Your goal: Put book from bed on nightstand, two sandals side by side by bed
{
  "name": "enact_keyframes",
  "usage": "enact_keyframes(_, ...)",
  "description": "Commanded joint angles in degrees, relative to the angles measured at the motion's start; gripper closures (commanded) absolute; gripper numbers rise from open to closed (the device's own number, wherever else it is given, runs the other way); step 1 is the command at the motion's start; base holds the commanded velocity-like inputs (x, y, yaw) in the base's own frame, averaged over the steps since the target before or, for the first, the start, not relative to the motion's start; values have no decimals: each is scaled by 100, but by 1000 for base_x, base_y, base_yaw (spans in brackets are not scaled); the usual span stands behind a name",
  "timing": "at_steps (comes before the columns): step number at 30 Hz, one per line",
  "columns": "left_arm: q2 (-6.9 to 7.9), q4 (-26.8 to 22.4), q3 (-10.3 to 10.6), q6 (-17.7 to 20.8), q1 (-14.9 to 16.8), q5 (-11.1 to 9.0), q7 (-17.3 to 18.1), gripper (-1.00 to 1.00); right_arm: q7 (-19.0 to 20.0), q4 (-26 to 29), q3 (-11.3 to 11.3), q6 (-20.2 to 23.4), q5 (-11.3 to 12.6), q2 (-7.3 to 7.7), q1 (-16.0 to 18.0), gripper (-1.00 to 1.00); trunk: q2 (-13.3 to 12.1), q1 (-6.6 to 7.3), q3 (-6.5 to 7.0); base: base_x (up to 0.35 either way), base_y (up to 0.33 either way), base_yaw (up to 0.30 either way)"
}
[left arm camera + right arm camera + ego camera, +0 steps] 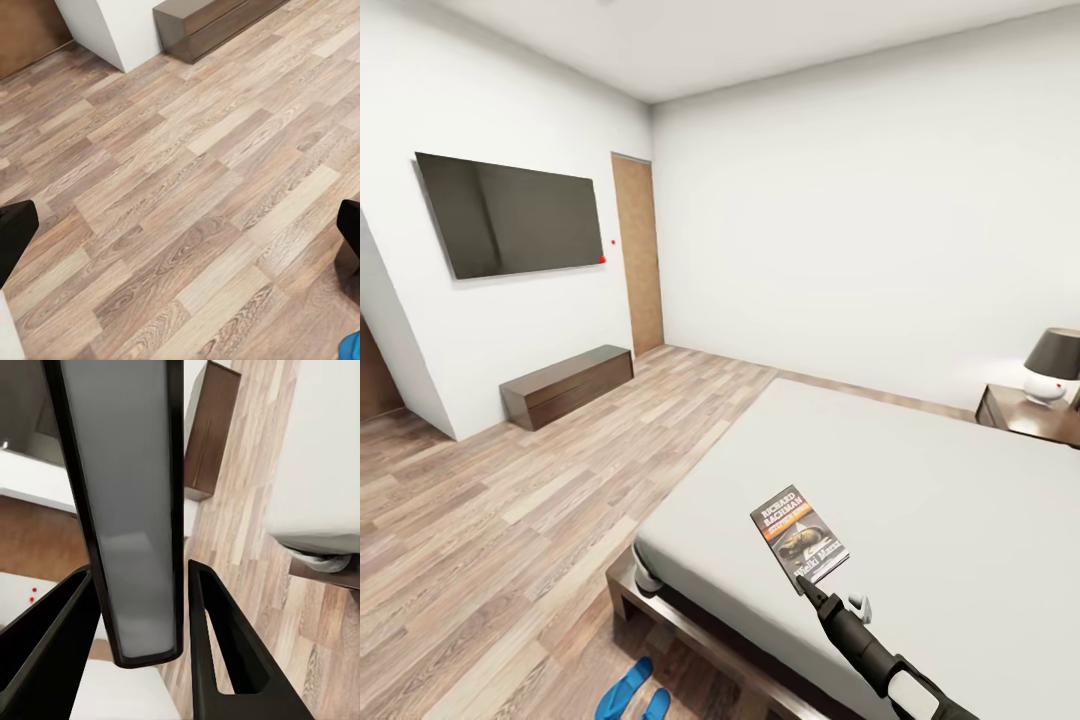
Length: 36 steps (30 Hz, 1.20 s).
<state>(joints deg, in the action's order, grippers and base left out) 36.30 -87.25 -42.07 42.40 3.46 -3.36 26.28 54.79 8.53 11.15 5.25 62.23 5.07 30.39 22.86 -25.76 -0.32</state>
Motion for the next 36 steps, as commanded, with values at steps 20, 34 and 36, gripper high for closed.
enact_keyframes(20,0,-2,-3,49,6,-33,9,-100,22,2,28,55,61,3,1,100,5,-2,-3,0,0,37)
enact_keyframes(34,0,-2,-3,49,6,-33,9,-100,15,0,28,55,61,2,0,100,5,-2,-3,0,0,210)
enact_keyframes(36,0,-2,-3,49,6,-33,9,-100,15,0,28,55,61,-1,-1,100,5,-2,-3,0,0,272)
